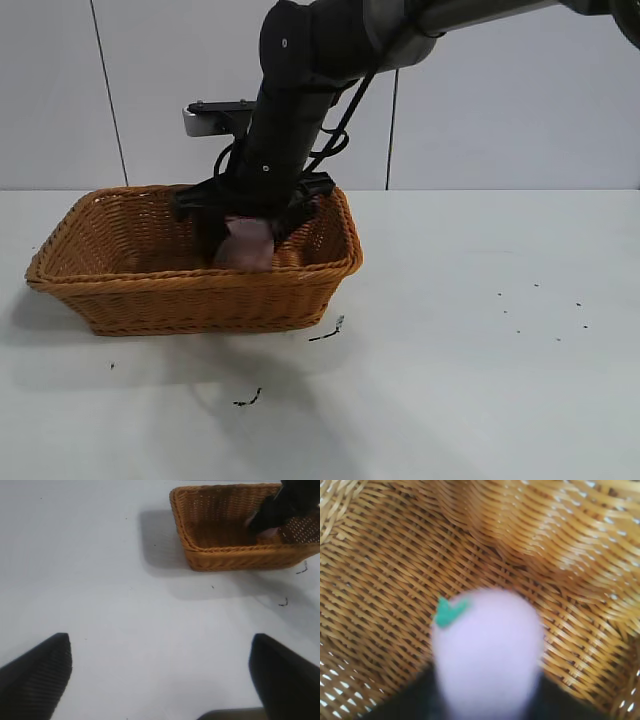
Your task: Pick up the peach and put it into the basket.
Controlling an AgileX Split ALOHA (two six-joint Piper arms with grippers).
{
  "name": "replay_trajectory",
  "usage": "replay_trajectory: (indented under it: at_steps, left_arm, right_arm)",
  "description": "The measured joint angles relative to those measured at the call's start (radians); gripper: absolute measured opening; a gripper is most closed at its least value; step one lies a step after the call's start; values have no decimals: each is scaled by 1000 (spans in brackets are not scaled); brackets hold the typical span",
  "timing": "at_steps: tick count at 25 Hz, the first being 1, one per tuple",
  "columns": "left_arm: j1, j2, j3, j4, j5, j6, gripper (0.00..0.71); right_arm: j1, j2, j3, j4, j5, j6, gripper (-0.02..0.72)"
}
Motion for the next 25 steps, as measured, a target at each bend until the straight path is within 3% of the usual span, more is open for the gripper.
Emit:
replay_trajectory:
  at_steps: [4, 16, 25]
  left_arm:
    - [0, 0, 0, 0, 0, 0, 693]
    - [0, 0, 0, 0, 0, 0, 693]
    - [0, 0, 0, 0, 0, 0, 693]
  right_arm:
    - [0, -19, -26, 0, 45, 0, 685]
    - [-20, -120, -336, -20, 309, 0, 696]
    - [-263, -120, -360, -44, 367, 1, 695]
